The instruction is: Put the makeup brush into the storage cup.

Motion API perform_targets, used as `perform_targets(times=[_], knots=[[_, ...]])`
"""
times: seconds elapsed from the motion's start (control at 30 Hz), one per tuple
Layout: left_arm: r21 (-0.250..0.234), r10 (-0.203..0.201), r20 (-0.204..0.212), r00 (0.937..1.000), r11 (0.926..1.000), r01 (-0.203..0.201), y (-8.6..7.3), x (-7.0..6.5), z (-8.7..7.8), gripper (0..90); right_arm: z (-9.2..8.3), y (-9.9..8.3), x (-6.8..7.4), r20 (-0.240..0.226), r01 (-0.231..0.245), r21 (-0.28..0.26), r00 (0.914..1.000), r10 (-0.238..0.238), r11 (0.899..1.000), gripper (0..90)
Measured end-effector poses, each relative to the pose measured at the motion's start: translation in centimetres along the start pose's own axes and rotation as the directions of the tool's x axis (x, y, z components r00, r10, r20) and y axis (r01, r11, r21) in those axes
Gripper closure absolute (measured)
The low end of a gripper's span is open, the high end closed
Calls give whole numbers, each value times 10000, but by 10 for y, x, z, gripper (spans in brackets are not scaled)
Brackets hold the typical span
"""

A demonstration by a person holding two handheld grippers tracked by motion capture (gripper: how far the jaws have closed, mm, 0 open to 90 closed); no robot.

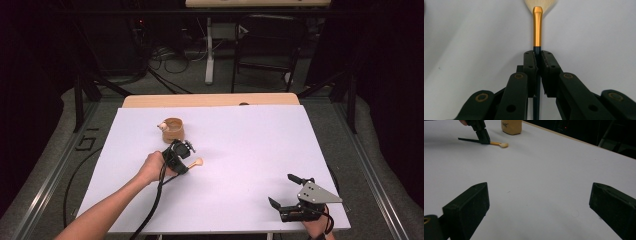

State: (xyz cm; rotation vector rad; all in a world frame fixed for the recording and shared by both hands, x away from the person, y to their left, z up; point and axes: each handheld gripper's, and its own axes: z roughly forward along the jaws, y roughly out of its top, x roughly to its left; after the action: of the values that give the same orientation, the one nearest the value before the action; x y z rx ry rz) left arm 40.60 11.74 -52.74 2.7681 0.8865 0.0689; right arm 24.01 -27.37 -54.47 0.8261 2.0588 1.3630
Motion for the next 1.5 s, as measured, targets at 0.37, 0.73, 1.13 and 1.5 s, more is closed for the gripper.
perform_targets(times=[0.37, 0.73, 1.13, 1.5], knots=[[-395, 301, -168, 9994, 9987, -307, -6, -1, -4, 831, 0, 0, -1, 55, -4, 32, 10000, 4, 10000, 26], [-1214, 318, -317, 9990, 9920, -354, -15, 1, -22, 831, -1, 0, -1, 82, -5, 22, 10000, 5, 10000, 26], [-2548, -26, -595, 9982, 9669, -127, -18, 6, -42, 831, -1, 0, -1, 126, -37, 45, 9999, 36, 10000, 26], [-3299, -117, -658, 9978, 9440, -107, -22, 5, -53, 831, -1, 0, -3, 131, -91, 71, 9999, 90, 9999, 25]])
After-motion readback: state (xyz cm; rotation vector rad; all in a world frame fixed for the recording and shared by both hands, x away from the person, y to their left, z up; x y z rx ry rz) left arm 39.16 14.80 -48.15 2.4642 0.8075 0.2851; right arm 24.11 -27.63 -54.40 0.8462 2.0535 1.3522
